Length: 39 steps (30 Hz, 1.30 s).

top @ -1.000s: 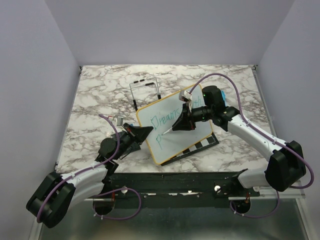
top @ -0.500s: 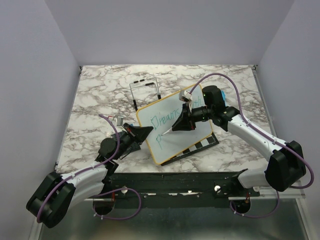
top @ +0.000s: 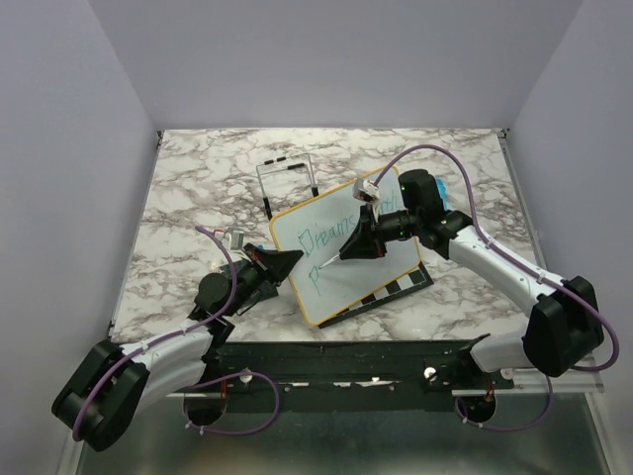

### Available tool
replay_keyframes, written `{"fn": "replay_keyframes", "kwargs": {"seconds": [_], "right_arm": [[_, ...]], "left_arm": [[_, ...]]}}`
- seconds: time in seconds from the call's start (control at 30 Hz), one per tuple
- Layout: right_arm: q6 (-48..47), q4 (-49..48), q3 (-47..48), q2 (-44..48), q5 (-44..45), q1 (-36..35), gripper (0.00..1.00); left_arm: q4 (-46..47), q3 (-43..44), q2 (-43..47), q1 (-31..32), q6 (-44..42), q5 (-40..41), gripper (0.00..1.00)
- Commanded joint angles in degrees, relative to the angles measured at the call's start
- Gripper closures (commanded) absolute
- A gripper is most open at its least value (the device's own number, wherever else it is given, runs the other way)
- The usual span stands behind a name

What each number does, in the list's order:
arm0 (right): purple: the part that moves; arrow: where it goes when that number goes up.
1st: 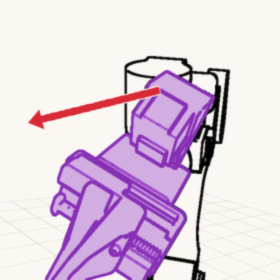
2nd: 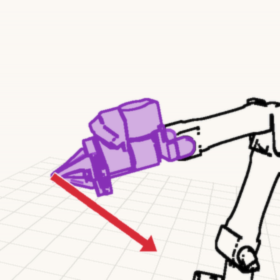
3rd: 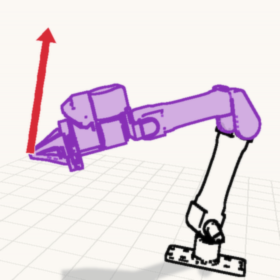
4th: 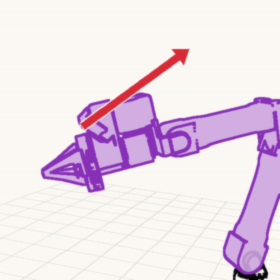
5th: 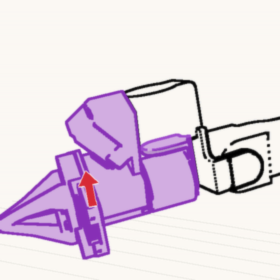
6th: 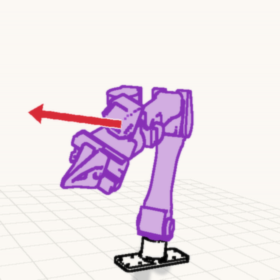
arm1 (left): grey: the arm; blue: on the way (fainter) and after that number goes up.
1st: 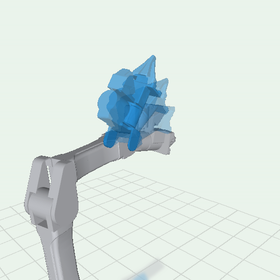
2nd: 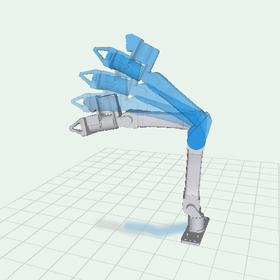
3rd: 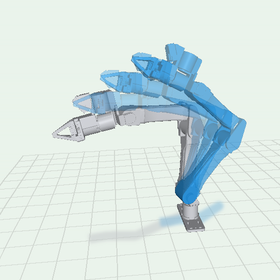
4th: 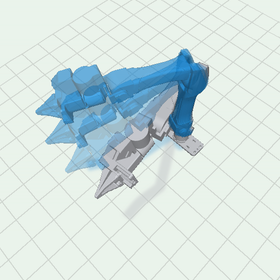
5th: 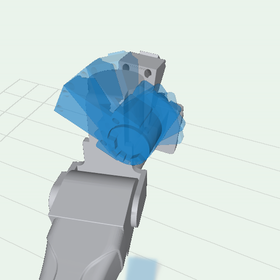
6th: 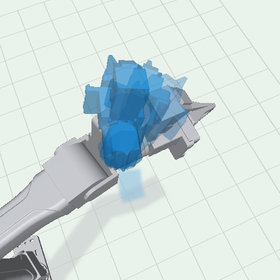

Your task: Write a sentence on the whiteboard

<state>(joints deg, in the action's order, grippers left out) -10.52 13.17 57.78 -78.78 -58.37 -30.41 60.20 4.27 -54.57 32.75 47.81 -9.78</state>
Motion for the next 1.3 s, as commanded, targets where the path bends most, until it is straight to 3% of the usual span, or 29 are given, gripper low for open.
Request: {"fn": "replay_keyframes", "kwargs": {"seconds": [0.0, 0.5, 1.27], "right_arm": [[0.4, -1.6, 0.1, -1.0, 0.3, -0.1, 0.99], [2.0, -2.6, 0.1, -3.0, 4.8, -0.1, 0.99], [-3.3, 4.2, -2.4, -2.3, 5.2, -0.1, 0.99]], "left_arm": [[-0.4, -0.6, -0.2, 0.3, -4.8, -0.2, 1.00], [-0.7, -0.1, -0.3, 0.3, -4.8, -0.2, 1.00], [-2.0, -0.2, 0.7, 0.3, -5.4, 0.2, 1.00]]}}
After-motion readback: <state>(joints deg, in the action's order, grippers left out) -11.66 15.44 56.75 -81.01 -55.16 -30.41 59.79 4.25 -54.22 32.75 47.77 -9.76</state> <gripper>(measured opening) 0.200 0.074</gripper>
